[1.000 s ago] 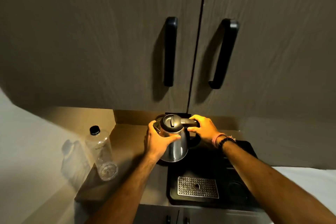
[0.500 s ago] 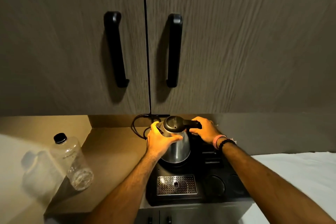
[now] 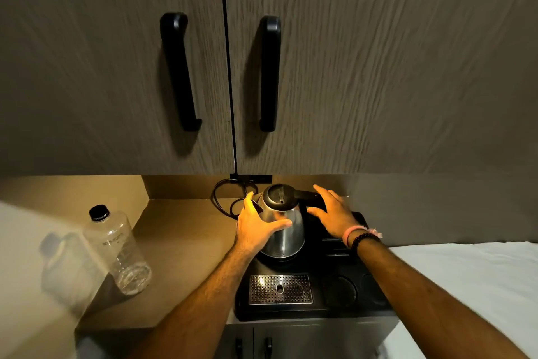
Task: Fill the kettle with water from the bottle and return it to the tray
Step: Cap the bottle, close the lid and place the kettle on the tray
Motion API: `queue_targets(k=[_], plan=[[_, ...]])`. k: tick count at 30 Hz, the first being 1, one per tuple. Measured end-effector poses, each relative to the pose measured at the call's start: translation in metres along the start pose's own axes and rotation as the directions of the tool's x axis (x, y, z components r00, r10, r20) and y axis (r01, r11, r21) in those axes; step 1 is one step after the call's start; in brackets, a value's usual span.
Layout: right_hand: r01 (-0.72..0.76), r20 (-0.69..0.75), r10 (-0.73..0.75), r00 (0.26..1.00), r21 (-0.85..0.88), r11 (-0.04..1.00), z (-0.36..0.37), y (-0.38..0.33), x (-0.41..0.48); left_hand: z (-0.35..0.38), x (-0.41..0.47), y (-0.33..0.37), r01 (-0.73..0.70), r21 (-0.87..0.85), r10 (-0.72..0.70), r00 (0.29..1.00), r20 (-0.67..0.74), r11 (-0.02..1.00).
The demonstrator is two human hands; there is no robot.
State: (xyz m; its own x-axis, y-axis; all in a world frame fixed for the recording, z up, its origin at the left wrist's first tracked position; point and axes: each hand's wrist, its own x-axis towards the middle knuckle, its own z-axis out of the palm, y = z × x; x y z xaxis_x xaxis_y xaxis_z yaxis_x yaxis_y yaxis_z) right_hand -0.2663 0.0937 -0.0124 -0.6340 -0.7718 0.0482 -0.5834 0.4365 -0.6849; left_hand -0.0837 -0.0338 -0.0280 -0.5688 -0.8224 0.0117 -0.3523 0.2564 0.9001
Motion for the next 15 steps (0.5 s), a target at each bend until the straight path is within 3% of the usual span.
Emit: queue_targets(k=[3, 5, 11, 15], plan=[[0.082, -0.118, -0.111, 0.987, -0.229, 0.970, 0.003, 0.009, -0.021, -0.004, -0.006, 0.001, -0.036, 0.052, 0.037, 0.999, -0.007, 0.998], [0.121, -0.099, -0.169, 0.981, -0.368, 0.922, 0.005, 0.011, -0.030, -0.008, -0.010, 0.003, -0.055, 0.099, 0.059, 0.998, -0.036, 0.994], [0.079, -0.063, -0.129, 0.990, -0.509, 0.857, 0.004, 0.007, -0.036, -0.017, -0.022, 0.010, -0.124, 0.306, 0.143, 0.989, -0.041, 0.944], [0.045, -0.079, -0.119, 0.990, -0.619, 0.784, 0.006, 0.005, -0.037, -0.020, -0.032, 0.012, -0.185, 0.506, 0.211, 0.977, 0.007, 0.842]])
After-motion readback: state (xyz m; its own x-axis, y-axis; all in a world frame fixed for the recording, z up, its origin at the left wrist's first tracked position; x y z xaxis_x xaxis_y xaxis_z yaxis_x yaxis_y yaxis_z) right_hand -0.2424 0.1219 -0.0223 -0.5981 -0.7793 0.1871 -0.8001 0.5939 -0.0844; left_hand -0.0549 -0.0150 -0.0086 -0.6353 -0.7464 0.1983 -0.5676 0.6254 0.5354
